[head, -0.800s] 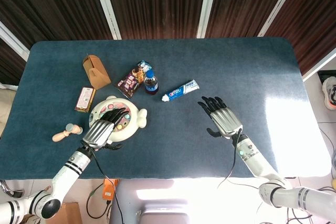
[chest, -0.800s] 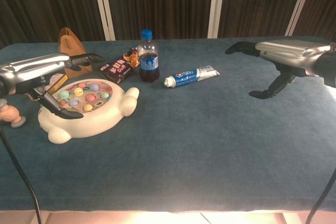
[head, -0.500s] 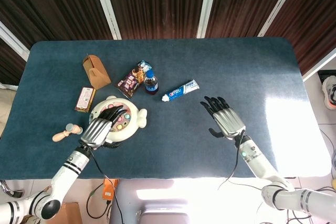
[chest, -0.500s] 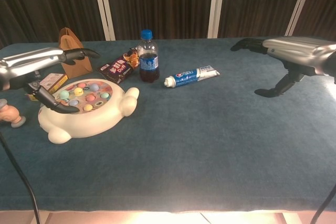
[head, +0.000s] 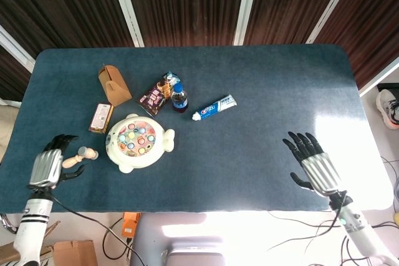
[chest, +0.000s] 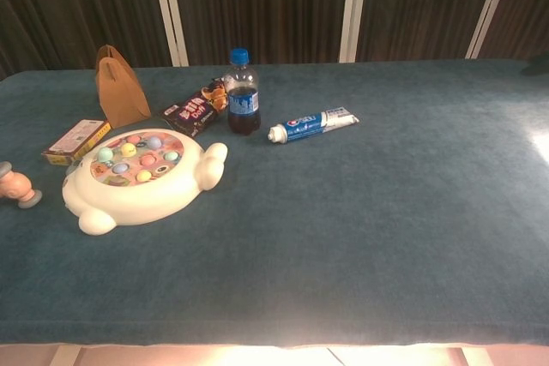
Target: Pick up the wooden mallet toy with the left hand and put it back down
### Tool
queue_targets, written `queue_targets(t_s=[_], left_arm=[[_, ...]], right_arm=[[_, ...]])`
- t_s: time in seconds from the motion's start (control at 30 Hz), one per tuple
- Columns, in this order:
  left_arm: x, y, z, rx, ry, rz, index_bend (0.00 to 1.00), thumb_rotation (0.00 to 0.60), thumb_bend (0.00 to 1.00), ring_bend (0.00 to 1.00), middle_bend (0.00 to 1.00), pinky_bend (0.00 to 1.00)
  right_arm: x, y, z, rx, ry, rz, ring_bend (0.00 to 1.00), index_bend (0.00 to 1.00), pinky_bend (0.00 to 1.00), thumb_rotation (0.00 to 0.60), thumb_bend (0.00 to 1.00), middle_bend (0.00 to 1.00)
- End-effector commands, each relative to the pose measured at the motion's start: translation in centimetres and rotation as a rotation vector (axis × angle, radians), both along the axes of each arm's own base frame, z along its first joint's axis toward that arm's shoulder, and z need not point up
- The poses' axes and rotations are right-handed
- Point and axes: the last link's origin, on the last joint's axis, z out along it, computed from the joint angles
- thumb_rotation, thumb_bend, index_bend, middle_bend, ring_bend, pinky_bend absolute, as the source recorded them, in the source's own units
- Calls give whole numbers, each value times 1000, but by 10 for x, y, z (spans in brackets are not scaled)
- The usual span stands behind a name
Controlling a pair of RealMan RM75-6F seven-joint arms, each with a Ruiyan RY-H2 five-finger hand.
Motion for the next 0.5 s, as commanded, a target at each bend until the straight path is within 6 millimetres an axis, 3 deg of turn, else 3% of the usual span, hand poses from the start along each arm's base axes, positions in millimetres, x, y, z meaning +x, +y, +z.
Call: queue_targets(t_s=[0.03,0.27,0.5], left_arm=[[-28,-7,-2,19,26,96,272,581,247,122,226,223],[-41,1,-25,27,18,167,275,444,244,131,230,255],[-39,10,-41,8,27,183,310,428,289,208,254,282]], right_arm=[[-17,17,6,17,18,-22,0,0,0,600,239,0],[-20,23,6,41,14,-34,0,0,0,600,238,0],[-18,25,1,80,25,-34,0,0,0,600,239,0]])
